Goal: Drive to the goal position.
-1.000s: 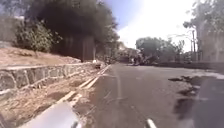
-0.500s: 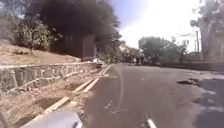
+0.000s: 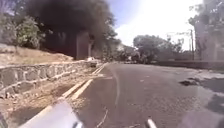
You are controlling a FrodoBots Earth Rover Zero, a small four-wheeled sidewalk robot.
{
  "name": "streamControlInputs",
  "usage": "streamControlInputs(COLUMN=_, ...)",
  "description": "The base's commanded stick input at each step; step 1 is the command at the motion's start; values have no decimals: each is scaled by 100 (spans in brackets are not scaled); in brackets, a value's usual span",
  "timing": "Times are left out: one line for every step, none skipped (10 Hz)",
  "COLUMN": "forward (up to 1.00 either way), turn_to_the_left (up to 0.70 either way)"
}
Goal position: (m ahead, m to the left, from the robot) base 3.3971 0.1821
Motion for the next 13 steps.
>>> streamControlInputs(forward=70, turn_to_the_left=0)
streamControlInputs(forward=70, turn_to_the_left=0)
streamControlInputs(forward=70, turn_to_the_left=0)
streamControlInputs(forward=70, turn_to_the_left=0)
streamControlInputs(forward=70, turn_to_the_left=0)
streamControlInputs(forward=70, turn_to_the_left=0)
streamControlInputs(forward=70, turn_to_the_left=0)
streamControlInputs(forward=70, turn_to_the_left=0)
streamControlInputs(forward=70, turn_to_the_left=0)
streamControlInputs(forward=70, turn_to_the_left=0)
streamControlInputs(forward=70, turn_to_the_left=0)
streamControlInputs(forward=70, turn_to_the_left=0)
streamControlInputs(forward=70, turn_to_the_left=0)
